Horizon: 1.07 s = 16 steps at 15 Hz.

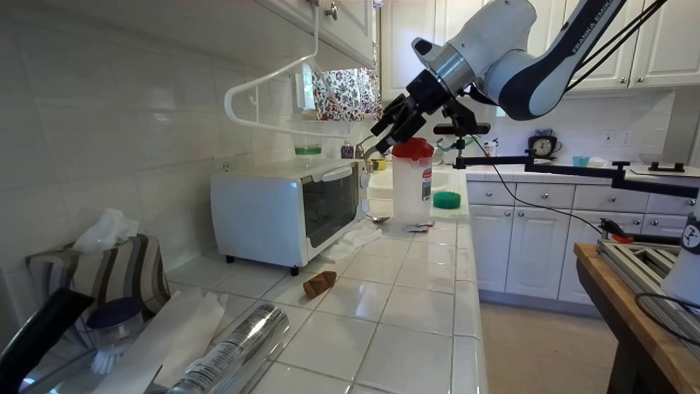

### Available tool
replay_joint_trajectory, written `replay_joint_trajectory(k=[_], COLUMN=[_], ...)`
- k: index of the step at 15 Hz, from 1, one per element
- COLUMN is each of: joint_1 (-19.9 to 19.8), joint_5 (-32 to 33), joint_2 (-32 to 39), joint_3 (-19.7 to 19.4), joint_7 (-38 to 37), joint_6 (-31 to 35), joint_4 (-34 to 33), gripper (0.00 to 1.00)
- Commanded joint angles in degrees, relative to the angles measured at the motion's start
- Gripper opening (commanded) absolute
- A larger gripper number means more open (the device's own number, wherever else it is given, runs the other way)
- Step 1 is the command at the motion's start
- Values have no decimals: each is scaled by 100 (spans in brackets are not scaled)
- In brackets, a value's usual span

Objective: Put the coat hanger on the counter

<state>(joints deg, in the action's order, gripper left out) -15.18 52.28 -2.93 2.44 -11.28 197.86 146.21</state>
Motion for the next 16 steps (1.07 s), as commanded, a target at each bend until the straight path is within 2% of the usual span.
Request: replay_joint_trajectory(k=[1, 5, 16], joint_1=[-29, -53, -161], joint_5=[455, 800, 728], joint_2=[255, 435, 404], joint_3=[-61, -78, -229], joint_7=[314, 434, 275], joint_6=[150, 146, 160], joint_4=[-285, -573, -898], gripper=[100, 100, 100])
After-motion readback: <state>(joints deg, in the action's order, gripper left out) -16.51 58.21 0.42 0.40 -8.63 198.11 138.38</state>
